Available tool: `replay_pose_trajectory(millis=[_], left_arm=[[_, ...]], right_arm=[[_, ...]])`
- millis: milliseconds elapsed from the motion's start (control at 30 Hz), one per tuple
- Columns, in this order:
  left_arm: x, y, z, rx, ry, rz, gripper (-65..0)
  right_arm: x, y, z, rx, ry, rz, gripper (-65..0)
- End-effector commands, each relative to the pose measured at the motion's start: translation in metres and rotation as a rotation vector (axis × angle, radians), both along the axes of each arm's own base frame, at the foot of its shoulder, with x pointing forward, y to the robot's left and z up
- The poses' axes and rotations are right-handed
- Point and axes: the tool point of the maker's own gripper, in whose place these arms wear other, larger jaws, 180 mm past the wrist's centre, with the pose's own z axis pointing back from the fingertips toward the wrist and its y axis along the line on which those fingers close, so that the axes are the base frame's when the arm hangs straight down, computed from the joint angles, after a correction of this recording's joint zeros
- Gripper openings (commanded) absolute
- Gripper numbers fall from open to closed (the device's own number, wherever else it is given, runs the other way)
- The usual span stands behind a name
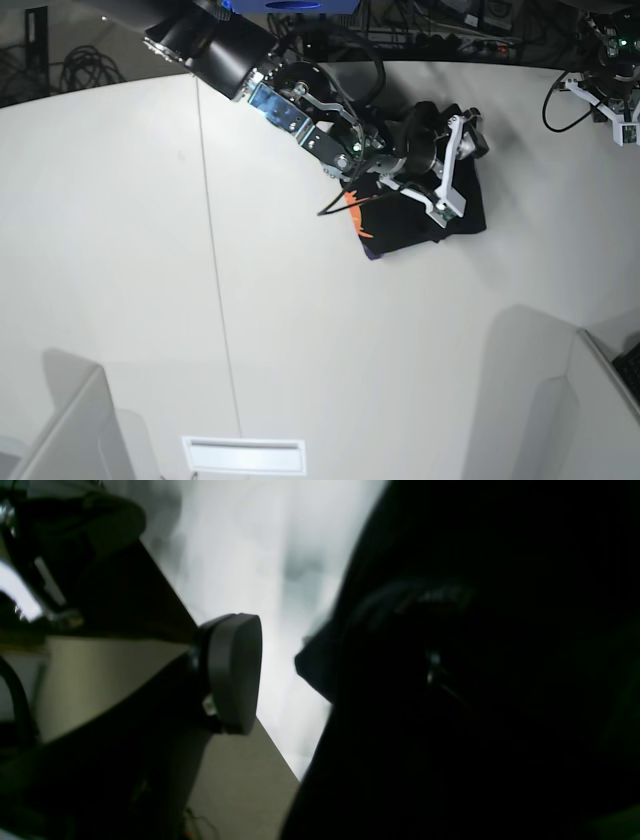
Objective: Fold the T-shirt properly
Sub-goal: 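Press the folded bundle flat and release the right gripper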
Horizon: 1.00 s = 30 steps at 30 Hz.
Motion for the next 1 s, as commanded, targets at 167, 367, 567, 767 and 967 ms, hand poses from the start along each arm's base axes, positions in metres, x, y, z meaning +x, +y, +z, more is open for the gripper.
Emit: replay_pose_trajectory(millis=[167,367,567,767,967], left_arm=[[0.001,0.015,0.017,0.048,-0.033,0.013,-65.0],[0.007,0.015,0.019,0.045,-0.052,0.015,-65.0],[0.01,0.005,0.015,0.029,-0.038,-0.052,-65.0],[0.007,-0.023,0.003,-0.03,-0.017,-0.151,-65.0],[0.02,-0.04,0.002,-0.097,-0.092,-0.134,-65.0]], right_arm=[[-0.019,0.027,0.023,0.023,-0.111,0.146,-27.9],[-0.028,0.034,0.041,0.041,-0.187,0.224,-28.1],[0.011,0.009,0.058,0.097,-0.184,0.071,-28.2],[0.064,-0.047,0.061,0.143,-0.134,-0.197,-50.3],[0.095,-0.1,0.048,0.16,-0.064,-0.425,-65.0]])
